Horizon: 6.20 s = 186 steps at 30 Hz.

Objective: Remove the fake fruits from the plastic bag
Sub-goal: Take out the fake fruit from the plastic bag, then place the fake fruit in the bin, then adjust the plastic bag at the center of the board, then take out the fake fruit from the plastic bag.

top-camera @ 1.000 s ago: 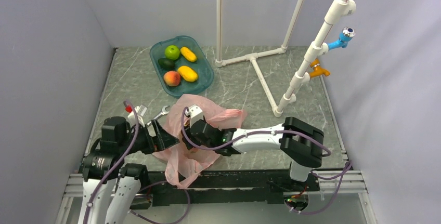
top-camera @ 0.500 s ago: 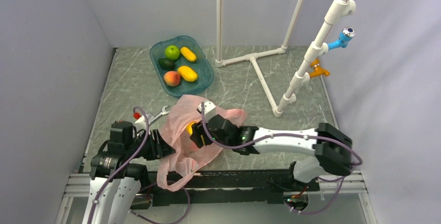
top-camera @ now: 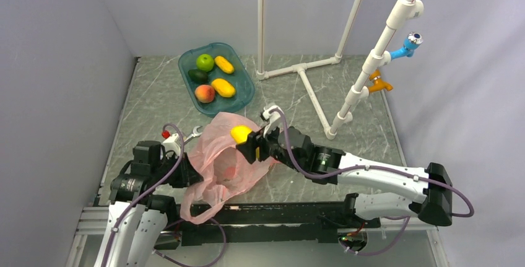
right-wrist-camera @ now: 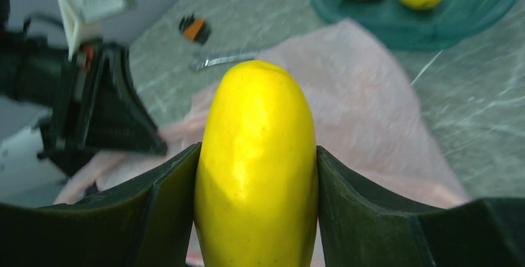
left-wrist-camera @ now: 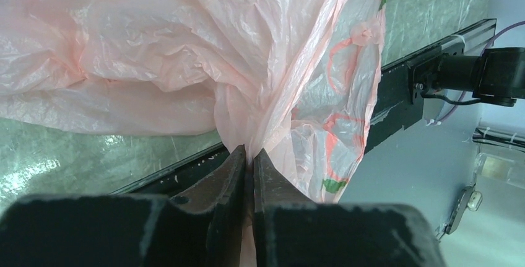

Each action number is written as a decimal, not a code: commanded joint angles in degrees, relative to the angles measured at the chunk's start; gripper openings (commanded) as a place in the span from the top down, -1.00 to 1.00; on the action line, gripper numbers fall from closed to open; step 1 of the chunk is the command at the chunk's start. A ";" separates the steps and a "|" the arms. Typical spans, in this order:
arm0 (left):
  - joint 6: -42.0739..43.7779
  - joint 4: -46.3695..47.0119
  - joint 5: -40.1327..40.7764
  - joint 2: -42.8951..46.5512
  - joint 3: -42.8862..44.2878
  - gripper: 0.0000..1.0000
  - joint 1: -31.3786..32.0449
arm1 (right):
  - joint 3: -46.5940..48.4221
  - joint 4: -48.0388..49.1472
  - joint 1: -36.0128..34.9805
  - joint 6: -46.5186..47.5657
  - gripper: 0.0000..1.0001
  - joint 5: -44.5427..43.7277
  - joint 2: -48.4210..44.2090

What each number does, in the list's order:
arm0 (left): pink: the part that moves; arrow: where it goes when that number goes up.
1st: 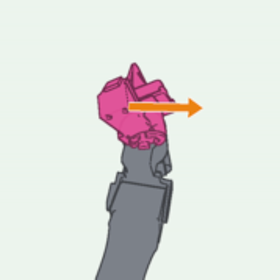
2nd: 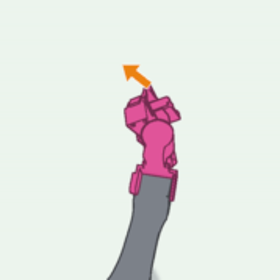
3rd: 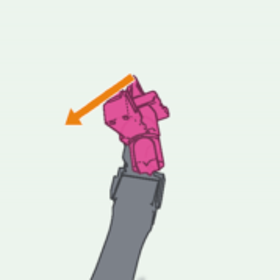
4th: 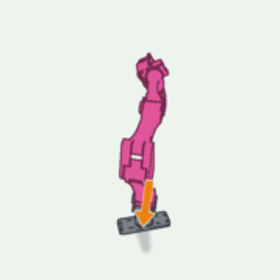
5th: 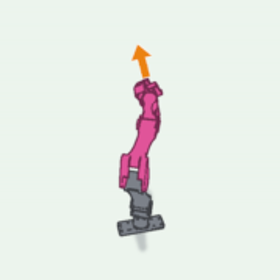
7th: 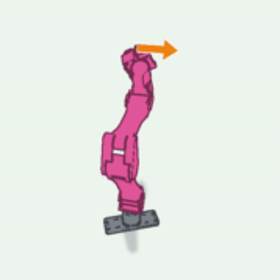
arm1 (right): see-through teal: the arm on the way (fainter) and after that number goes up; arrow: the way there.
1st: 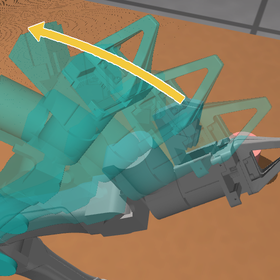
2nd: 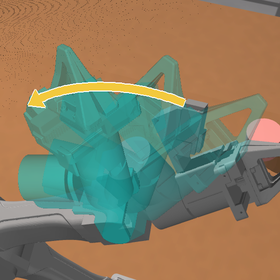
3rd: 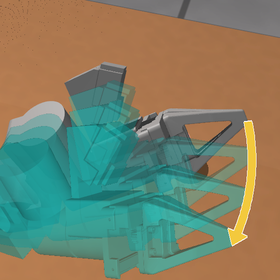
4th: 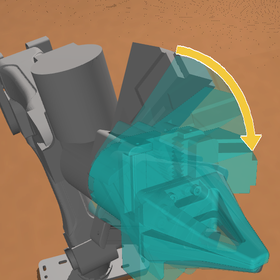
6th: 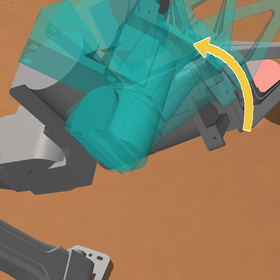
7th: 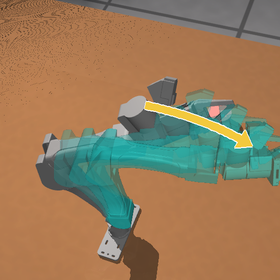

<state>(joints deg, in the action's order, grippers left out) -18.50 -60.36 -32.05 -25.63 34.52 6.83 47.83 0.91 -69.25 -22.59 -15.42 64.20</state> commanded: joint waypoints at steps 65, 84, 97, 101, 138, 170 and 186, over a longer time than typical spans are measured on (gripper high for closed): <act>2.22 3.85 -2.42 3.37 -0.33 0.60 -4.60 | -3.03 10.72 -2.81 1.84 -0.23 5.92 8.60; 1.63 3.40 -1.18 3.52 -0.15 0.61 -5.00 | 2.40 36.63 -2.92 0.30 -0.10 -10.62 37.97; 1.98 3.27 -1.77 2.35 -0.11 0.61 -5.11 | 8.45 40.31 -2.35 -0.71 -0.27 -15.90 45.38; 1.88 3.23 -1.46 2.51 -0.07 0.61 -5.15 | 10.06 40.23 -1.71 -0.61 -0.31 -15.30 46.90; -11.30 14.04 -16.48 -4.12 6.58 0.93 -0.89 | -2.96 36.09 3.01 1.85 -0.53 -25.44 32.53; -9.58 3.27 2.90 -2.27 6.37 1.00 5.69 | 7.01 51.88 -3.79 9.34 -0.74 -20.15 53.75; -9.38 3.92 7.37 -7.81 7.88 1.00 5.65 | 21.64 51.51 0.09 13.53 -0.74 -20.42 66.18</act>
<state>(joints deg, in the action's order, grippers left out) -28.14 -57.69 -26.63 -32.27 40.51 12.36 64.82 50.24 -70.63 -9.19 -34.57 127.59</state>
